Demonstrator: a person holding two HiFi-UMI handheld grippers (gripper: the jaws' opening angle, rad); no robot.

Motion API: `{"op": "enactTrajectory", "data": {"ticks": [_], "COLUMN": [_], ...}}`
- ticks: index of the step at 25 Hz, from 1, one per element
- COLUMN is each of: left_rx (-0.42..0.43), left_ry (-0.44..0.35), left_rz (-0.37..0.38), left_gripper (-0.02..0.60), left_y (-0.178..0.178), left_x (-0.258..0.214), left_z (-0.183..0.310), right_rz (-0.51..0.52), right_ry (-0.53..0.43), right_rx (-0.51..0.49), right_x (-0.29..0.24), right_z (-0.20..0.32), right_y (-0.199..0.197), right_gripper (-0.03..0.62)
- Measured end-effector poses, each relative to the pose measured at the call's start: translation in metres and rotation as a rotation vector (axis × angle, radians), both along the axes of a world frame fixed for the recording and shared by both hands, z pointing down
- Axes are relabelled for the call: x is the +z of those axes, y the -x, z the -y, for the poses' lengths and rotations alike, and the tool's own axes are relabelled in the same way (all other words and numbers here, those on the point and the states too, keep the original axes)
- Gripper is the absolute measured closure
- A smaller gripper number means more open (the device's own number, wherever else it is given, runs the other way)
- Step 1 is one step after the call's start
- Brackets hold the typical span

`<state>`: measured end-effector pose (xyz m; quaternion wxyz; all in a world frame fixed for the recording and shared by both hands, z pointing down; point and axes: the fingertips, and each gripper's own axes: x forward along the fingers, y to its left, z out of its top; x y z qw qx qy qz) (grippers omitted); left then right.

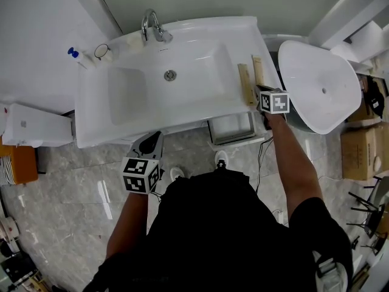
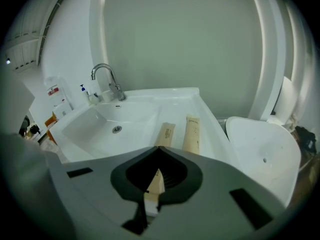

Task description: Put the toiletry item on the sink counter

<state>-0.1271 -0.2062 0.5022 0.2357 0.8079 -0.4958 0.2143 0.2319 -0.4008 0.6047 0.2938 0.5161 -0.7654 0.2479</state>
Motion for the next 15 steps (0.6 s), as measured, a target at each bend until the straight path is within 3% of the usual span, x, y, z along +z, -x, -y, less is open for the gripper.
{"op": "enactTrajectory", "data": {"ticks": [9, 12, 15], "left_rx": [-0.025, -0.038, -0.059], "left_ry": [0.007, 0.008, 0.009], "left_rz": [-0.004, -0.002, 0.000], "left_gripper": [0.584, 0.584, 0.584], "left_y": [-0.003, -0.003, -0.001], "left_x": [0.003, 0.004, 0.004], "left_z": [0.001, 0.001, 0.002], "right_rz": [-0.048, -0.041, -0.037], "right_ry": [0.014, 0.050, 0.095], "right_rx": [-0.028, -0.036, -0.058], "right_x": [0.012, 0.022, 0.033], "right_z": [0.010, 0.013, 0.018], "right_y": [0.002, 0.006, 0.012], "right_gripper": [0.585, 0.475, 0.454]}}
